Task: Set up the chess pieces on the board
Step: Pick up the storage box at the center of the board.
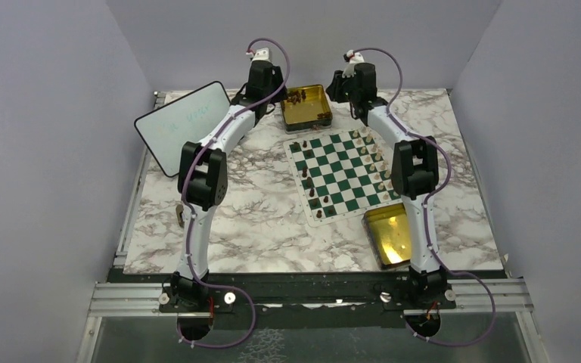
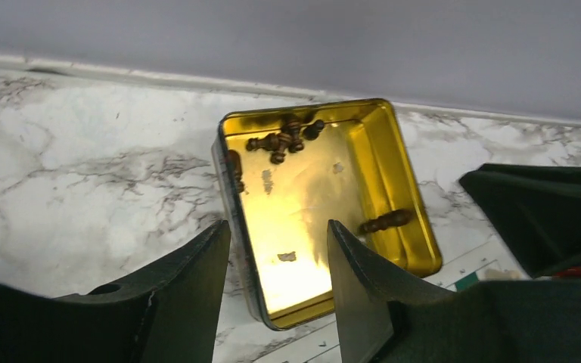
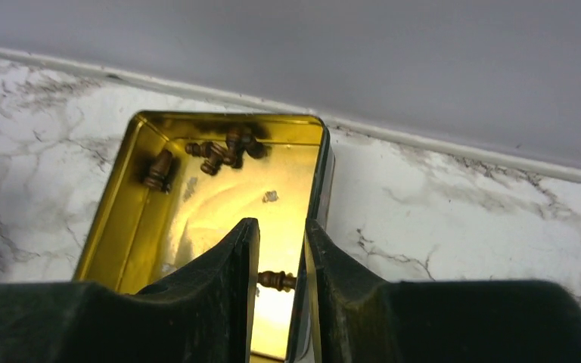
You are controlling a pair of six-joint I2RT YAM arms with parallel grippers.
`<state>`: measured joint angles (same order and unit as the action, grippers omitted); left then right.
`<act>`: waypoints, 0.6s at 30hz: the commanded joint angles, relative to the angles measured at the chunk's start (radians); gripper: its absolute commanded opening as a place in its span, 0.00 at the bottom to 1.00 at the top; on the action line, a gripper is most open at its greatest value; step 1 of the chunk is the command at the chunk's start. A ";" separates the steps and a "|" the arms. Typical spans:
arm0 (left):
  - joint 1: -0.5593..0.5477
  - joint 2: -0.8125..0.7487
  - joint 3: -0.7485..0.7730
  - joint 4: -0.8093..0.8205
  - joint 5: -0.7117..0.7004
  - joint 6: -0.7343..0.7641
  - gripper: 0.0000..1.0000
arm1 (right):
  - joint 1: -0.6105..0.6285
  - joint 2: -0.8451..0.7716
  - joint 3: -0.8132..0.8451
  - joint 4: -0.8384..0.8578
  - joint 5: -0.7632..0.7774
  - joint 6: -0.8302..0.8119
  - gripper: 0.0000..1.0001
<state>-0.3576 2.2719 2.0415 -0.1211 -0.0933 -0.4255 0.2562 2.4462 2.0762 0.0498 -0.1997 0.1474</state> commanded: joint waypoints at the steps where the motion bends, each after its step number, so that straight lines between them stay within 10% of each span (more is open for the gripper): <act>1: 0.024 0.048 -0.012 -0.040 0.087 -0.041 0.52 | 0.004 0.013 0.101 -0.047 -0.017 0.031 0.34; 18: 0.029 0.189 0.028 -0.010 0.166 -0.068 0.49 | 0.037 0.059 0.145 -0.100 0.028 -0.014 0.33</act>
<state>-0.3286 2.4229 2.0327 -0.1444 0.0521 -0.4698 0.2882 2.5134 2.1948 -0.0288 -0.2142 0.1738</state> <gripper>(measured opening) 0.505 0.328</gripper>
